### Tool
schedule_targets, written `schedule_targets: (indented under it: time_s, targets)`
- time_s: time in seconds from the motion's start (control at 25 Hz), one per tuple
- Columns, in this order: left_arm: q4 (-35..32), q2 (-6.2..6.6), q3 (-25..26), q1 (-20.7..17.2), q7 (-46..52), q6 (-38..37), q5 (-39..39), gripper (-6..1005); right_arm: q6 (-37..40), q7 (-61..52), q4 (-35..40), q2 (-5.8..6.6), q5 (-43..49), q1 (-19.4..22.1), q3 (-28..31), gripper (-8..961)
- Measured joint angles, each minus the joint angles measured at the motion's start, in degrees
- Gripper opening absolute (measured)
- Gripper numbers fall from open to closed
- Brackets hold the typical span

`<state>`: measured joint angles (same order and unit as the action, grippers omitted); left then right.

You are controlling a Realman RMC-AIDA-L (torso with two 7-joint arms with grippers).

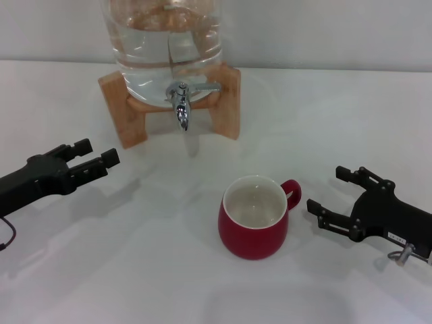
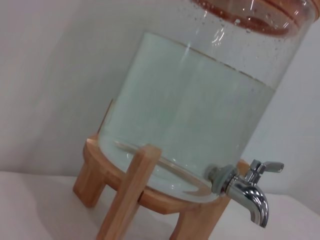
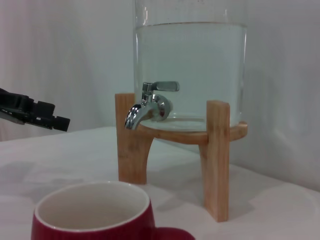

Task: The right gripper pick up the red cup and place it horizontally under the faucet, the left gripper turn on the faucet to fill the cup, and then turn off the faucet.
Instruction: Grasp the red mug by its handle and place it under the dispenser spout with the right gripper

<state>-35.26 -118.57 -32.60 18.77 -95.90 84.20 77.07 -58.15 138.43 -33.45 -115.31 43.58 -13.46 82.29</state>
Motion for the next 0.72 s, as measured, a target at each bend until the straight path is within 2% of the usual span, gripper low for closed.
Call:
schedule_targets:
  time_s: [0.28, 0.72]
  targets:
    - [0.0, 0.01, 0.0, 0.2, 0.1, 0.3, -0.2, 887, 2.4, 0.0, -0.1, -0.16, -0.6, -0.3, -2.3, 835]
    - [0.0, -0.20, 0.0, 0.0, 0.1, 0.8, -0.2, 887, 4.9, 2.2, 0.1, -0.17, -6.5, -1.3, -6.0, 826]
